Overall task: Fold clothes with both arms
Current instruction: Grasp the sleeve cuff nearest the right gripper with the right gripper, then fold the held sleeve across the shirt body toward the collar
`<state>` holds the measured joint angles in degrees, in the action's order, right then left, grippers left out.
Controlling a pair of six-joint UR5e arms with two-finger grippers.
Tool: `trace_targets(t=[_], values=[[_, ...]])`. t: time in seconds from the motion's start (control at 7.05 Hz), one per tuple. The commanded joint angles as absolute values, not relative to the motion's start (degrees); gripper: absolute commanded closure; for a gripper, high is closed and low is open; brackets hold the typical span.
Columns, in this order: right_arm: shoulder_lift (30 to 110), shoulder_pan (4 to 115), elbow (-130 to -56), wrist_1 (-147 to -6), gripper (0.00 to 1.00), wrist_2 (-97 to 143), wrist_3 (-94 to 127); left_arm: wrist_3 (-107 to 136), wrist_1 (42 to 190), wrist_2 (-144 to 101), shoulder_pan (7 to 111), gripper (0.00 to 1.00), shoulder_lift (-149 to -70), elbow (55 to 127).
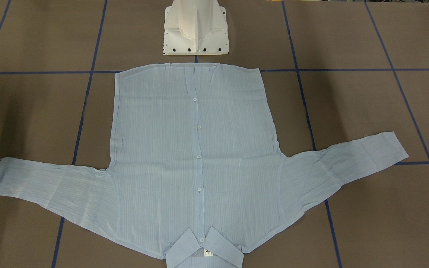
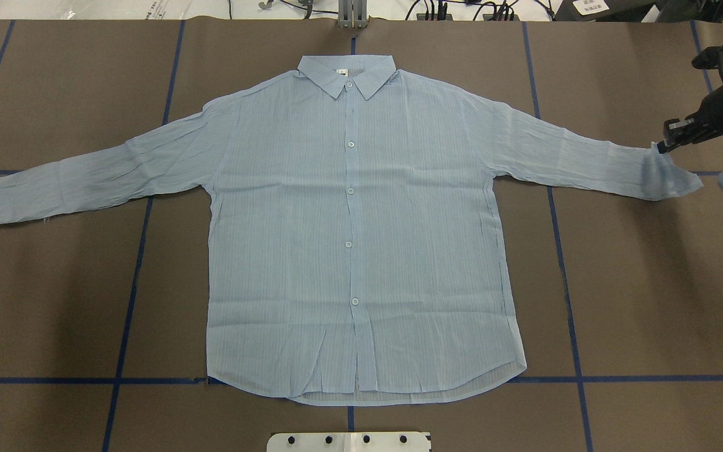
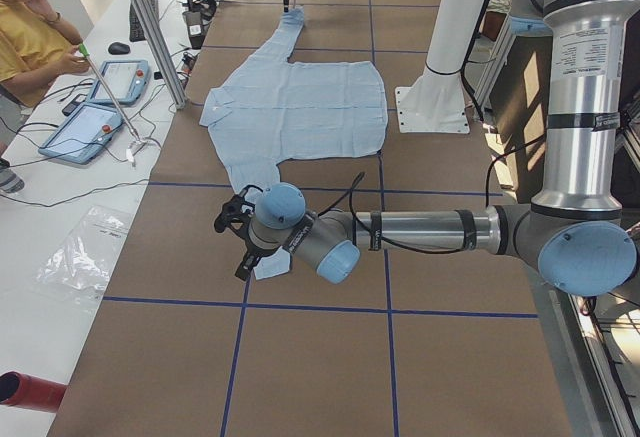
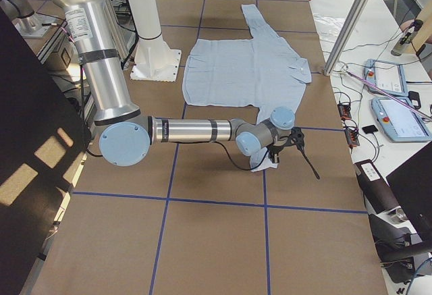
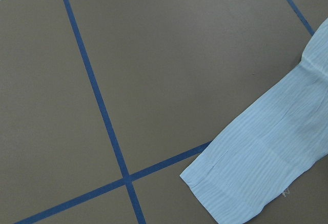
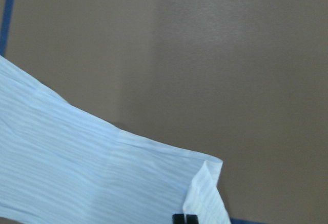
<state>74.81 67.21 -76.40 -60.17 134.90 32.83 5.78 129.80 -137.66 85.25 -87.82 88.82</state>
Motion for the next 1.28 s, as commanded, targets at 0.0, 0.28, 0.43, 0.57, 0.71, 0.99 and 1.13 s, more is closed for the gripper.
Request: trace_targets(t=[0.0, 0.28, 0.43, 0.57, 0.71, 0.99, 1.13], values=[[68.6, 57.3, -83.0, -59.9, 1.00, 134.3, 53.9, 5.7, 131.4, -137.5, 85.3, 0.00, -88.2, 88.8], [56.7, 47.6, -82.4, -60.3, 1.00, 125.8, 70.2, 6.0, 131.0, -137.7, 85.2, 0.00, -88.2, 88.2], [50.3, 43.4, -80.9, -60.8, 1.00, 119.0, 77.7, 10.1, 131.3, -137.7, 85.3, 0.00, -88.2, 87.9], [43.0, 40.7, -76.7, -60.6, 1.00, 115.0, 84.3, 11.6, 131.4, -137.7, 85.3, 0.00, -88.3, 88.0], [31.8, 39.0, -66.1, -60.4, 1.00, 112.9, 87.1, 11.8, 131.4, -137.7, 85.3, 0.00, -88.3, 87.9], [25.6, 35.8, -60.2, -60.2, 1.00, 108.0, 89.2, 12.1, 131.4, -137.6, 85.2, 0.00, -88.3, 88.0], [24.7, 35.5, -58.9, -60.1, 1.00, 107.0, 90.9, 12.1, 131.4, -137.7, 85.2, 0.00, -88.3, 88.1]])
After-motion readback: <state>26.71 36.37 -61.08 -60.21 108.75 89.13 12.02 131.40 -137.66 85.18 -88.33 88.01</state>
